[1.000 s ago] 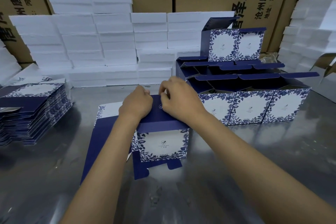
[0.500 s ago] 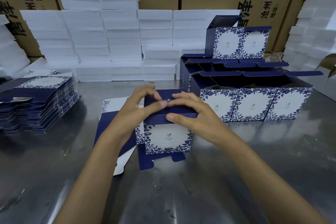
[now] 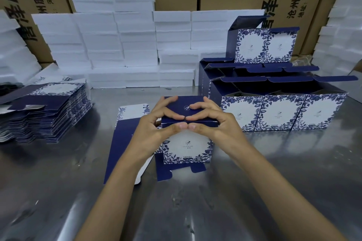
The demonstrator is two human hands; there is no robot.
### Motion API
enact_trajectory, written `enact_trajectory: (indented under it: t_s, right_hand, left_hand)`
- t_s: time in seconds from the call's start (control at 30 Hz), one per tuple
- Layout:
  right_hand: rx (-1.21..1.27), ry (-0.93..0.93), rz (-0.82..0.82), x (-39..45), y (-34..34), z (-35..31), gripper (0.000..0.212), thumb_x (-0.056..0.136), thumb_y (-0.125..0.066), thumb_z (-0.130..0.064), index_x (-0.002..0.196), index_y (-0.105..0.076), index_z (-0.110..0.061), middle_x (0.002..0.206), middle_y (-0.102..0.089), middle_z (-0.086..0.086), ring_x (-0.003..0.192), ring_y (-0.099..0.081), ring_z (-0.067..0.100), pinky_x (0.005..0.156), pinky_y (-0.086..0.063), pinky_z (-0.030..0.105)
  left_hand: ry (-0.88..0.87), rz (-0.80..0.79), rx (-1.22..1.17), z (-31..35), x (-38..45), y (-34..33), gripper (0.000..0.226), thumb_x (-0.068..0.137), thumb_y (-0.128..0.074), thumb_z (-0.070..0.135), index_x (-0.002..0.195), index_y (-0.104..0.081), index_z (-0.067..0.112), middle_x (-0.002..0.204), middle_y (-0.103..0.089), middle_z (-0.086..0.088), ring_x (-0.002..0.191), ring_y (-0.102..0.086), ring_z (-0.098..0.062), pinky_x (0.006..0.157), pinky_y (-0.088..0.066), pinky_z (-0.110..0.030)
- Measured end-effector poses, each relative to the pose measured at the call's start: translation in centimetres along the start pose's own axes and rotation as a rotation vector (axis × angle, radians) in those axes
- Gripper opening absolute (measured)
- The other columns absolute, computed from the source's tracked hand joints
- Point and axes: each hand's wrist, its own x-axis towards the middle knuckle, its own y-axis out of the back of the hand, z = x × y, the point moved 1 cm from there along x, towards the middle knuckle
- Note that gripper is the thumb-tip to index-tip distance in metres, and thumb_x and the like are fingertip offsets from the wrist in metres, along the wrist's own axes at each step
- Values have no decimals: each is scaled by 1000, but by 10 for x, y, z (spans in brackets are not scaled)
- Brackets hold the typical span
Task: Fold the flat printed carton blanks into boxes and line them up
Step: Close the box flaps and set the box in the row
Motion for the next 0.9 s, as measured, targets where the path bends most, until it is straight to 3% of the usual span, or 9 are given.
enact_trajectory:
  t_s: [0.1,0.23,0.37,0.5,0.6,0.73,0.9]
  right_hand:
    - [49,-41,-54,-1,8,3,24,81,-81,-8,98,-79,-24,137,-60,-15,143,-31,-9,122,-25,26]
    - [117,-39,-11,-2,11,6,20,80,-80,-4,96,-81,-15,128,-68,-11,138,-38,-10,122,-29,37]
    - [90,-84,-37,2,14,2,20,81,-80,-4,98,-81,-15,126,-69,-11,140,-38,-6,119,-34,39]
    - [152,-123,-36,0,21,0,21,81,-80,-3,95,-82,-18,135,-62,-11,136,-48,4,94,-53,28]
    - [194,-120,58,-4,15,4,19,80,-80,-3,93,-83,-18,136,-59,-10,127,-57,10,98,-53,31]
    - [195,-147,18,-3,22,2,23,81,-80,-3,92,-84,-23,142,-55,-10,128,-55,2,88,-55,24]
    - [210,-191,88,-8,25,5,25,81,-81,-7,93,-84,-29,146,-51,-8,131,-52,-1,102,-53,29]
  left_hand:
    - [22,-17,-36,-1,-3,6,22,69,-82,30,90,-79,26,141,-54,26,142,-31,8,102,-43,-26]
    - [15,44,-130,-2,-7,6,12,70,-81,21,82,-80,22,138,-61,16,136,-46,0,88,-54,-21]
    - [23,25,-97,-2,-4,10,15,71,-80,27,85,-80,23,138,-60,18,136,-47,0,93,-52,-23]
    - [5,-37,-46,-2,-3,15,18,74,-78,31,92,-81,27,137,-59,22,138,-42,4,91,-47,-10]
    - [-6,-41,-1,-2,0,14,18,74,-77,35,91,-81,30,135,-60,24,140,-39,4,94,-45,-8]
    - [25,-89,2,1,0,18,22,74,-76,37,95,-80,31,137,-58,26,141,-35,6,102,-39,-16]
    - [11,-95,53,1,0,18,25,75,-74,41,99,-80,34,136,-59,26,141,-34,8,109,-33,-24]
